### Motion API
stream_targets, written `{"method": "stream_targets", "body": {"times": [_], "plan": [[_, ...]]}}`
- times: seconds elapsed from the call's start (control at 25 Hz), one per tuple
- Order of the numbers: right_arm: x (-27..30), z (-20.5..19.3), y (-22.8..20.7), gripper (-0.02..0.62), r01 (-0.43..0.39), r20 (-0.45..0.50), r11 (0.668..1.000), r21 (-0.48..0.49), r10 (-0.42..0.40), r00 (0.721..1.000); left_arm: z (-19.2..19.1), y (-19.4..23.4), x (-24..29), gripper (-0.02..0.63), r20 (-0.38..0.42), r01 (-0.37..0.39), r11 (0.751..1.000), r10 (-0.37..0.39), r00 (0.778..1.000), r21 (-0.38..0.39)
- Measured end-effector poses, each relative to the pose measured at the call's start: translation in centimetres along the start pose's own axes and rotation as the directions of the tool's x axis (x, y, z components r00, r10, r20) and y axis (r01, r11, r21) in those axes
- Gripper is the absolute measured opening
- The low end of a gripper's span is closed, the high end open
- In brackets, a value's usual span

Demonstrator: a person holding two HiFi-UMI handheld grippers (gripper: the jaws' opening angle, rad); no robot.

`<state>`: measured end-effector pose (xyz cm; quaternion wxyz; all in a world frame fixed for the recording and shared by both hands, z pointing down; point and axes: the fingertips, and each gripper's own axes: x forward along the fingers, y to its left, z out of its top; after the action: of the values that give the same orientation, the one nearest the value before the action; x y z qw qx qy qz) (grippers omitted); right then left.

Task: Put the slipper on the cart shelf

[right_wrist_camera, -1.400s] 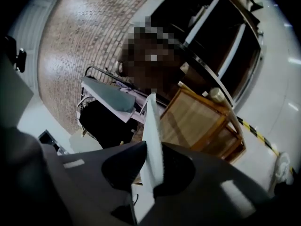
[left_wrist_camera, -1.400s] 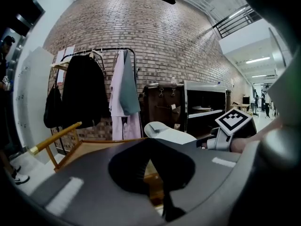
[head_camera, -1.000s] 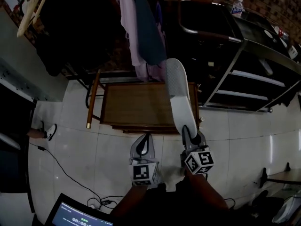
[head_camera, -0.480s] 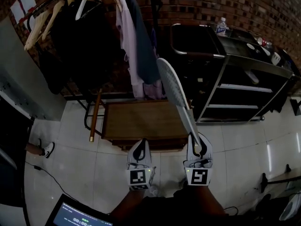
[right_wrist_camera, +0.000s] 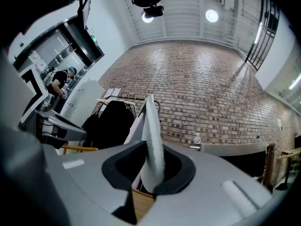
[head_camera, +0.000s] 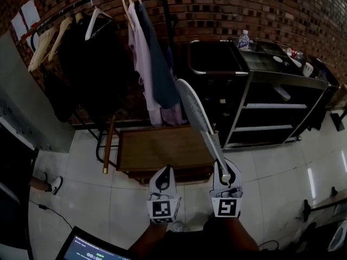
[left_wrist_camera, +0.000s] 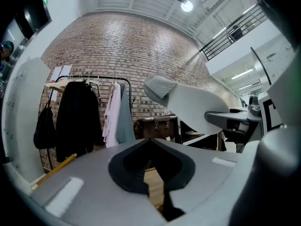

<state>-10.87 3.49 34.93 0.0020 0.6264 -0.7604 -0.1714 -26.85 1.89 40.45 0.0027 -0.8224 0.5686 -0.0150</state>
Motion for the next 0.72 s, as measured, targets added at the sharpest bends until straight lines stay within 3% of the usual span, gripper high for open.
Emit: {"method": "stream_targets", "body": {"times": [0.12, 0.32, 0.52, 0.72], "plan": [[-0.1, -0.1, -0.9, 0.057, -0.018, -0.011, 0.994, -0.11, 0.016, 1.0, 0.7, -0.8, 0.6, 0.011, 0.01, 0.019, 1.0, -0.019, 1.0, 0.007], [-0.8, -1.1, -4.2, 0.057, 0.066, 0.004, 0.998, 0.019, -0.066, 0.998, 0.0, -2.9, 2.2, 0.011, -0.007, 0.049, 0.999, -0.049, 0.999, 0.014], [-2.1, -3.8, -8.5, 0.057, 0.06, -0.078, 0.994, -0.089, -0.067, 0.995, 0.8, -7.0, 4.9, 0.011, -0.002, 0.078, 0.996, -0.078, 0.997, -0.033], [-3.1, -7.4, -14.6, 0.057, 0.09, -0.169, 0.992, -0.088, -0.104, 0.98, 2.0, -11.4, 8.6, 0.012, -0.015, 0.092, 0.995, -0.093, 0.996, -0.031]]}}
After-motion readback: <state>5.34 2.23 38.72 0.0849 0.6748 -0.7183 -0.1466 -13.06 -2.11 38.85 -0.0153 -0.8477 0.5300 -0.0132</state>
